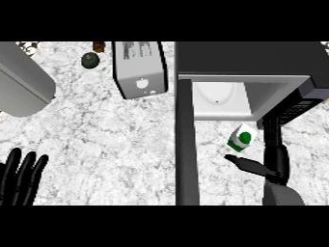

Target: Pick up the milk, place it into the microwave and close the microwave

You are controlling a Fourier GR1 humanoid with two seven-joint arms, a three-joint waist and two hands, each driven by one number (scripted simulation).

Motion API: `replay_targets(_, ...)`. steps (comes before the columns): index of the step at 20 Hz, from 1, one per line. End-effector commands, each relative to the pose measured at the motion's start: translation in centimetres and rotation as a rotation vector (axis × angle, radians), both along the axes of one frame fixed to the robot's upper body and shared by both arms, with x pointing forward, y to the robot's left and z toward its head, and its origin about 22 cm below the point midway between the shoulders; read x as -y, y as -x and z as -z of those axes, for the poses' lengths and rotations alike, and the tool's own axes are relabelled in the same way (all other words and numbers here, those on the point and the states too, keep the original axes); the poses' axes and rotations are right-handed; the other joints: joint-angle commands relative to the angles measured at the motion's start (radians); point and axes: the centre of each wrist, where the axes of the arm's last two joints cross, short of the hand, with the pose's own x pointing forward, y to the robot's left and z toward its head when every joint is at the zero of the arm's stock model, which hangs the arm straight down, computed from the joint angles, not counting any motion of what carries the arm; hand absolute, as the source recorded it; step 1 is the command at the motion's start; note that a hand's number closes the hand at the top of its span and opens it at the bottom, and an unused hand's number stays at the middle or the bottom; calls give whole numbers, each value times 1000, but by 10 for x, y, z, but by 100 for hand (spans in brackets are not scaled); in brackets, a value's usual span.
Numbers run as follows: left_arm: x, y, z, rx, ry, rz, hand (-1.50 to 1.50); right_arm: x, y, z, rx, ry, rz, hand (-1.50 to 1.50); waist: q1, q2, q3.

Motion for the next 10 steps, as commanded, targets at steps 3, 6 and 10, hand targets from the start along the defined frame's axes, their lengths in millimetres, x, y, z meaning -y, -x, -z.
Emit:
replay_targets(3,-12,14,-5,1,-19,-4,-150,-8,3,33,19,-36,11,-150,8,1,0)
replay_targets(6,-23,7,6,8,-9,-4,-150,16,-8,30,-6,-24,17,-150,8,2,0)
replay_targets(10,1,3,4,15,0,0,-150,18,11,51,-12,1,-2,-150,15,5,2)
